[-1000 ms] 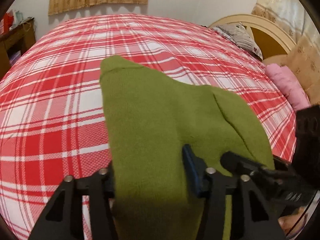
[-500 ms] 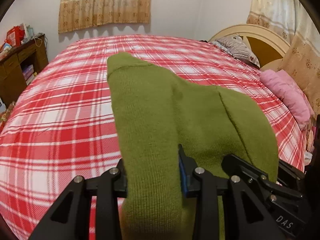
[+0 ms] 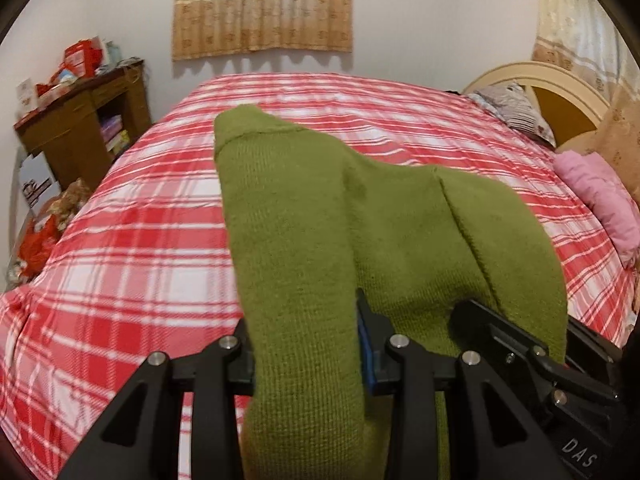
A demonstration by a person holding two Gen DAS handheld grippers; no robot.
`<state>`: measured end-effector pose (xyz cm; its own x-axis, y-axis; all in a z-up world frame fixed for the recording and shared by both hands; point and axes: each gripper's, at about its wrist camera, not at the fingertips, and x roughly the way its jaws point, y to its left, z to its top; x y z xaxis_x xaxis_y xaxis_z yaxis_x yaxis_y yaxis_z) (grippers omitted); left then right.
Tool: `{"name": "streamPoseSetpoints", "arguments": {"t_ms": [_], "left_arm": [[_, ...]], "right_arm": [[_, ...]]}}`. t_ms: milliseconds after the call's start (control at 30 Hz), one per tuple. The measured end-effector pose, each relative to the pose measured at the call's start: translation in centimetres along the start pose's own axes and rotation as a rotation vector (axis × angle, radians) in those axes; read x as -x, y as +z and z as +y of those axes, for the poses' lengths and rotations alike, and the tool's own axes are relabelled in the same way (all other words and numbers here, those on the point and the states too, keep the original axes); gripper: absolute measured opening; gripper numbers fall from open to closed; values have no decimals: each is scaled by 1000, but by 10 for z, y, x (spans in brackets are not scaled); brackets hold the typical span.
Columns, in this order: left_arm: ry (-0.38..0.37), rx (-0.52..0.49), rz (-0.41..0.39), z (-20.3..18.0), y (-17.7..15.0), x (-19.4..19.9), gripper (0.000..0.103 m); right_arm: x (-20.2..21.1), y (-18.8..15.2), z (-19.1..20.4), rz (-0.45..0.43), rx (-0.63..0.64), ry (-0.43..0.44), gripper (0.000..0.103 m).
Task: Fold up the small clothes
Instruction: 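Lift the green bundle with both grippers and carry it toward the bed edge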
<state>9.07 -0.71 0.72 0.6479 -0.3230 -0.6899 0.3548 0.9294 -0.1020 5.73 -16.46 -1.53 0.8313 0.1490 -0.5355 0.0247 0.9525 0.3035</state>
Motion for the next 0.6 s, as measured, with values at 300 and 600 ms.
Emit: {"name": "streamPoseSetpoints", "arguments": {"t_ms": [300,600], "left_arm": [[80,82,-1,61,-24,24,37],[154,174,-3,119,-40,39,37]], "right_arm": [[-23,-14,66,44,55,89,37],[-55,-21,129,95,122,191,37]]}}
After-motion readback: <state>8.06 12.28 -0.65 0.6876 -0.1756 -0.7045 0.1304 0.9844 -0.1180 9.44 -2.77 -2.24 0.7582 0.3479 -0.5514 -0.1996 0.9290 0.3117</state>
